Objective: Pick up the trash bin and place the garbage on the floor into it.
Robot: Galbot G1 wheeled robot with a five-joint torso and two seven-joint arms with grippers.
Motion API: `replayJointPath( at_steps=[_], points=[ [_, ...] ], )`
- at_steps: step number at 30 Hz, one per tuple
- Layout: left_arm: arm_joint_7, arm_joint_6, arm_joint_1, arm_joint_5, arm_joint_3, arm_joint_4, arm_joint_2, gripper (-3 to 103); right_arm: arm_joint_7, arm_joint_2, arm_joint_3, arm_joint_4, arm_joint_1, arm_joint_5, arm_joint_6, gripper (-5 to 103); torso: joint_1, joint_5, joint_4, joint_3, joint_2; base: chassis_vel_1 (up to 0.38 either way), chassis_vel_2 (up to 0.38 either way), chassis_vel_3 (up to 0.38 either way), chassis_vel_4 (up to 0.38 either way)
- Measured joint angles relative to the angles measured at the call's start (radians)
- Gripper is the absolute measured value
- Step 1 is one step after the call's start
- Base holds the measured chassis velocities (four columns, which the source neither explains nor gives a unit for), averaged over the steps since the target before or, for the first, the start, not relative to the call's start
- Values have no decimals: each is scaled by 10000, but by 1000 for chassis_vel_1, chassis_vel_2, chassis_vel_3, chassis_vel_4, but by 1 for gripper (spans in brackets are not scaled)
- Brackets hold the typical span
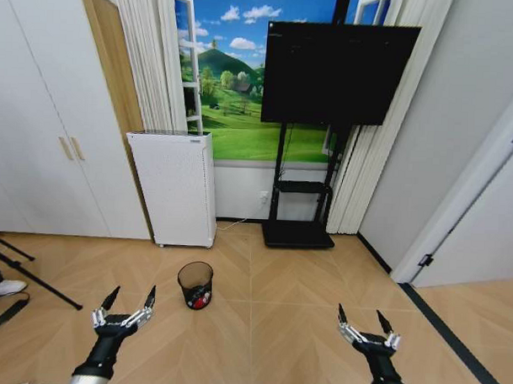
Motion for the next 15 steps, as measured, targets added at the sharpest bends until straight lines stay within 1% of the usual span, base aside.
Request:
replayJointPath(
  at_steps=[1,2,3,4,6,7,9,10,11,12,13,15],
  points=[
    [-1,0,0,0,-2,-1,0,100,-1,0,-2,0,1,0,0,100,1,18,1,1,-2,367,-363,-345,349],
    [1,0,0,0,0,-1,-1,100,0,-1,0,-1,0,0,-1,100,0,24,0,-1,-1,332,-328,-335,349],
    [1,0,0,0,0,-1,-1,100,0,-1,0,-1,0,0,-1,100,0,24,0,-1,-1,332,-328,-335,349],
    [0,0,0,0,-2,0,0,100,0,0,0,0,0,0,0,100,-1,-2,-1,-3,1,332,-354,-337,343],
    [0,0,0,0,-1,-1,0,100,0,0,-1,1,0,0,0,100,-1,5,-1,0,-1,337,-354,-303,343],
    [0,0,1,0,-1,-1,0,100,0,1,-2,1,0,0,0,100,-1,20,0,-1,0,337,-278,-303,343],
    [0,0,2,0,-1,-1,-1,100,0,0,0,1,-2,0,0,100,-7,17,-1,-5,3,288,-206,-223,221],
    [0,0,2,0,-2,-1,-1,100,0,0,-3,1,-3,0,0,100,-6,9,2,-5,3,156,-206,-171,212],
    [-1,0,3,0,-2,-1,-1,100,0,0,-2,2,-1,0,0,100,-7,2,4,-5,4,60,30,-171,102],
    [-1,0,3,0,-2,-1,-1,100,0,0,-2,2,-1,0,0,100,-7,2,4,-5,4,60,30,-171,102],
    [-1,0,2,-1,-2,-1,0,100,0,1,0,1,-5,0,0,100,-7,15,-4,-4,3,-36,3,-121,0],
    [0,0,1,0,1,-1,-1,100,1,0,1,1,-5,0,0,100,-4,17,-7,-1,1,-36,-35,-68,0]
  ],
)
